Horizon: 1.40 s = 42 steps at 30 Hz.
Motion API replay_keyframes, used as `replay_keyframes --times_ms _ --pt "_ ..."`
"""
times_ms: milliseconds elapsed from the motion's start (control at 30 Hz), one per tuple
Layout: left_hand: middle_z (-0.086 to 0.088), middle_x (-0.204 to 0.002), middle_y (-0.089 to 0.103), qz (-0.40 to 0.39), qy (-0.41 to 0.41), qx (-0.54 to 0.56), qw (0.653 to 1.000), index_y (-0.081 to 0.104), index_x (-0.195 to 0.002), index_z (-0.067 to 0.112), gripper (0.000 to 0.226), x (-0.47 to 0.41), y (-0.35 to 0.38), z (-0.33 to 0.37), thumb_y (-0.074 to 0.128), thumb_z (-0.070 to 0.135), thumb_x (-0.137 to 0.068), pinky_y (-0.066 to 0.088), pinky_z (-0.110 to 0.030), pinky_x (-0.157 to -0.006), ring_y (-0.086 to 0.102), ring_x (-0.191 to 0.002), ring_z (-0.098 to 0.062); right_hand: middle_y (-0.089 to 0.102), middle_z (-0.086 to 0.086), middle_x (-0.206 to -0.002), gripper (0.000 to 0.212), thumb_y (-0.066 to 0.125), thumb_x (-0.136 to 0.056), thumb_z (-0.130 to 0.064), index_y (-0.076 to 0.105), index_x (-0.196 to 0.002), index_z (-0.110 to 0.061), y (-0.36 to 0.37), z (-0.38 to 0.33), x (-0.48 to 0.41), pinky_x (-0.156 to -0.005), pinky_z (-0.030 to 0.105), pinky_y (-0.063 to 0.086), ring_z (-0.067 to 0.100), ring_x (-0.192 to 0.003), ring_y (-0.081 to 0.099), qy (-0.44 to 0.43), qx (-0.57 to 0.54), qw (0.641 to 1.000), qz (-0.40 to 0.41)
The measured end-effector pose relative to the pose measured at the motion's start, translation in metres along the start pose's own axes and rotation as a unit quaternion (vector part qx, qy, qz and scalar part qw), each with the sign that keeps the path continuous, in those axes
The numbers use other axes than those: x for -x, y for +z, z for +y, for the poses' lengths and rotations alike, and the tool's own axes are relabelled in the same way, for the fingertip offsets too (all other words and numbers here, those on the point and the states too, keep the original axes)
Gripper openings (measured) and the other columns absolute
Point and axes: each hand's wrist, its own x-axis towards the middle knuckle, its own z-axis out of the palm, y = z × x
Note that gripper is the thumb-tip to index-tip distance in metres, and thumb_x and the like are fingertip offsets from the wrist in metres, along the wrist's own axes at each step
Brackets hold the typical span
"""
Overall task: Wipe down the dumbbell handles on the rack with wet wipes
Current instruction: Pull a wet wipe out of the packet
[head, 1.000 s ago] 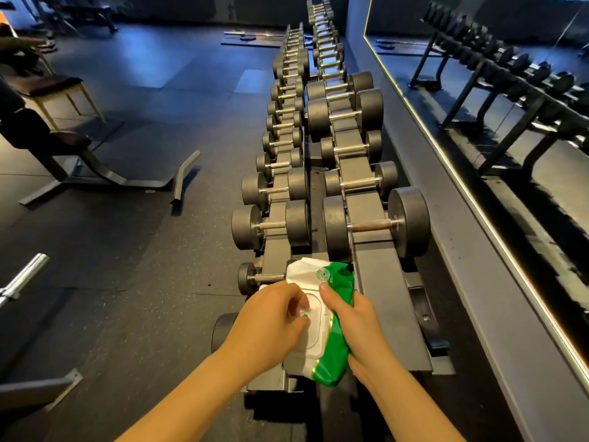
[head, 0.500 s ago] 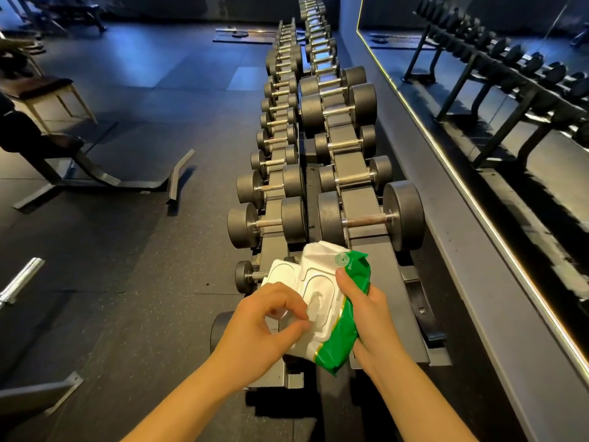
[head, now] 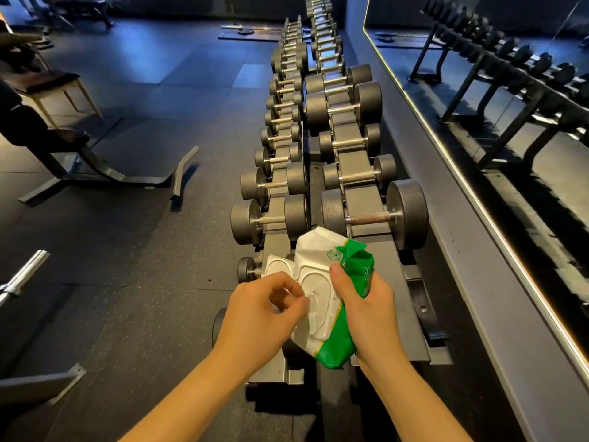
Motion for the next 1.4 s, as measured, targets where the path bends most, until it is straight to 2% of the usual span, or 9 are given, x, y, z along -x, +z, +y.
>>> replay_keyframes --times_ms 100,233,467,633,800,933,1067,1233,1400 --pt "0.016 -0.074 0.069 -0.031 0.074 -0.103 0.991 0.071 -0.091 0.035 0.003 0.000 -0.003 0.001 0.070 0.036 -0.090 0.050 -0.017 -0.062 0.064 -0.070 -0.007 0.077 0.001 -0.106 0.024 0.071 -0.093 -0.029 0.070 -0.117 -0.021 0.001 0.000 0.002 -0.094 0.053 0.057 0.022 -0.101 0.073 -0.013 0.013 1.000 -0.005" --pt "0.015 -0.072 0.063 -0.056 0.175 -0.216 0.959 0.067 -0.100 0.036 0.023 0.002 -0.005 0.006 0.050 0.046 -0.087 0.054 -0.033 -0.066 0.058 -0.066 -0.008 0.077 -0.002 -0.106 0.025 0.071 -0.093 -0.031 0.069 -0.117 -0.023 0.003 -0.001 0.004 -0.093 0.052 0.058 0.019 -0.100 0.073 -0.013 0.020 1.000 -0.010" --pt "0.014 -0.076 0.064 -0.076 0.165 -0.232 0.956 0.066 -0.093 0.034 0.020 0.000 -0.004 0.006 0.050 0.043 -0.087 0.054 -0.032 -0.068 0.057 -0.070 -0.007 0.077 -0.001 -0.103 0.023 0.070 -0.094 -0.027 0.069 -0.116 -0.021 0.001 -0.002 0.003 -0.086 0.041 0.061 0.018 -0.097 0.074 -0.010 0.014 1.000 -0.012" --pt "0.012 -0.086 0.064 -0.102 0.120 -0.159 0.975 0.059 -0.102 0.031 0.016 0.001 -0.004 0.005 0.046 0.040 -0.098 0.052 -0.033 -0.071 0.059 -0.079 -0.010 0.077 -0.001 -0.101 0.021 0.071 -0.094 -0.028 0.070 -0.113 -0.021 0.000 -0.003 0.000 -0.084 0.039 0.060 0.017 -0.095 0.074 -0.005 0.012 1.000 -0.003" --pt "0.005 -0.080 0.059 -0.086 0.061 -0.015 0.994 0.056 -0.097 0.025 0.013 -0.002 -0.005 0.004 0.049 0.021 -0.106 0.042 -0.030 -0.064 0.051 -0.071 -0.010 0.077 0.000 -0.102 0.021 0.071 -0.093 -0.028 0.070 -0.113 -0.021 -0.002 -0.001 -0.002 -0.088 0.044 0.059 0.020 -0.096 0.074 0.007 0.004 1.000 0.004" --pt "0.005 -0.089 0.061 -0.078 0.052 -0.009 0.996 0.059 -0.097 0.022 0.012 -0.011 -0.013 0.008 0.052 0.015 -0.104 0.044 -0.021 -0.066 0.053 -0.077 -0.009 0.077 -0.002 -0.101 0.021 0.072 -0.092 -0.031 0.069 -0.112 -0.023 -0.002 0.002 -0.002 -0.088 0.047 0.059 0.019 -0.096 0.074 0.013 0.027 1.000 -0.009" --pt "0.007 -0.093 0.065 -0.068 0.044 0.032 0.996 0.060 -0.099 0.019 0.012 -0.016 -0.017 0.012 0.052 0.014 -0.104 0.053 -0.035 -0.072 0.061 -0.082 -0.022 0.077 -0.002 -0.104 0.023 0.072 -0.093 -0.027 0.068 -0.115 -0.023 -0.001 0.005 0.000 -0.088 0.044 0.060 0.019 -0.099 0.073 0.016 0.031 0.998 -0.045" --pt "0.006 -0.092 0.067 -0.042 0.035 0.039 0.998 0.063 -0.098 0.014 0.010 -0.022 -0.016 0.011 0.056 0.009 -0.102 0.057 -0.034 -0.075 0.065 -0.083 -0.017 0.075 -0.001 -0.113 0.047 0.083 -0.083 -0.014 0.065 -0.125 -0.024 0.000 0.013 0.002 -0.093 0.049 0.059 0.020 -0.105 0.073 0.042 0.037 0.991 -0.122" --pt "-0.004 -0.089 0.069 -0.054 -0.020 0.105 0.993 0.065 -0.100 0.005 0.008 -0.027 -0.018 0.009 0.057 0.005 -0.101 0.056 -0.025 -0.073 0.065 -0.081 -0.019 0.074 -0.001 -0.114 0.065 0.086 -0.066 -0.022 0.062 -0.126 -0.027 0.001 0.023 0.000 -0.093 0.054 0.058 0.021 -0.105 0.072 0.057 0.063 0.987 -0.139"
